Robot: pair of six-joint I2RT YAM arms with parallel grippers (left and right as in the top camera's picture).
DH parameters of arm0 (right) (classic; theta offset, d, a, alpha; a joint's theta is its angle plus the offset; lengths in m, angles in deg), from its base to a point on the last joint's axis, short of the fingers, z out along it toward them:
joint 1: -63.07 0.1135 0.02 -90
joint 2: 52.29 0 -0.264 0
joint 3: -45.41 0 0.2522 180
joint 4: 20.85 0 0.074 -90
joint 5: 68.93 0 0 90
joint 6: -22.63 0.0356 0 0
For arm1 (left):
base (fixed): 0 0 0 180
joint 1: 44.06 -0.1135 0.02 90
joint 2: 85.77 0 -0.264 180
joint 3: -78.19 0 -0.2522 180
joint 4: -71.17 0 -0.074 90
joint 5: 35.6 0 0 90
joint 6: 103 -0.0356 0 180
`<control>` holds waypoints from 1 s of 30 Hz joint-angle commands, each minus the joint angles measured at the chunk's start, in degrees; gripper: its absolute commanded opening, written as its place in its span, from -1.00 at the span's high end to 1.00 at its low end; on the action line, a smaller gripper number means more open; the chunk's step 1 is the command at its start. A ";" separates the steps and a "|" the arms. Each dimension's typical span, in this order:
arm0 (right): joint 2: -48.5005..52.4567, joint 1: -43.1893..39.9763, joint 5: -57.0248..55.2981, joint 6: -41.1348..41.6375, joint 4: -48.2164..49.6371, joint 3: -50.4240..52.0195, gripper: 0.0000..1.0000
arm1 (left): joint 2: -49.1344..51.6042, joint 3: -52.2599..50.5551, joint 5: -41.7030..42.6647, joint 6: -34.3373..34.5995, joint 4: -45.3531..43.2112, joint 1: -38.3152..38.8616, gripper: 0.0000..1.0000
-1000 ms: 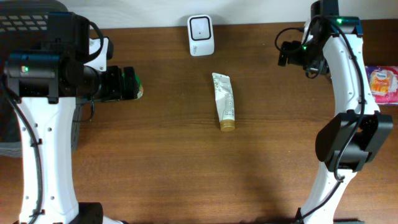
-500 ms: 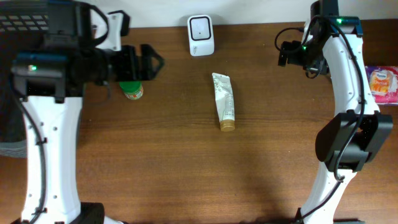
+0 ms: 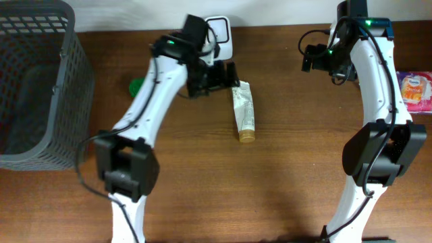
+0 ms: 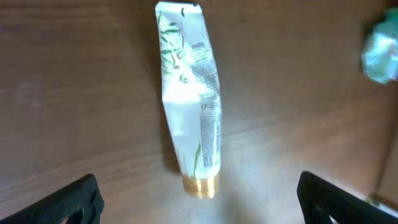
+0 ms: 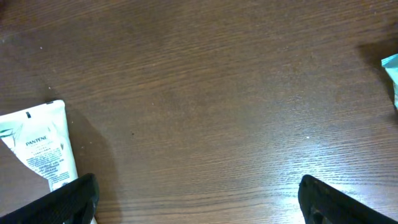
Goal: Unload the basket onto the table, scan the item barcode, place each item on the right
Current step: 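Raise the right arm aside and reach the left gripper to the tube, then grasp the Pantene tube with the left gripper and lift it to the scanner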
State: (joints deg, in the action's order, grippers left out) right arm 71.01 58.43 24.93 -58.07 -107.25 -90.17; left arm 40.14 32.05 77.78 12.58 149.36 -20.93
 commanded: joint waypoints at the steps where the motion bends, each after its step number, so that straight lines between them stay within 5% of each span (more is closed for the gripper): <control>1: 0.04 -0.26 -1.14 0.63 0.00 -0.33 -0.97 | 5.97 -0.13 -3.50 5.95 -3.91 3.26 -0.98; 15: 0.04 -0.26 -1.11 0.63 0.00 -0.33 -0.97 | 18.21 -0.17 -3.93 12.17 -9.81 8.22 -0.94; 21: 0.04 -0.26 -1.16 0.63 0.02 -0.33 -0.98 | 18.73 -0.17 -3.96 12.13 -11.65 8.26 0.06; 25: 0.04 -0.26 -1.14 0.66 0.02 -0.33 -0.97 | 18.73 -0.17 -3.96 12.13 -11.63 8.26 0.95; 30: 0.04 -0.26 -1.14 0.63 0.00 -0.35 -0.97 | 18.60 0.02 -2.23 12.13 -11.21 7.82 1.00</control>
State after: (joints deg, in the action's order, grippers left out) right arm 71.01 58.43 24.90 -58.09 -107.25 -90.17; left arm 55.99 33.07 75.83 24.58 137.31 -12.95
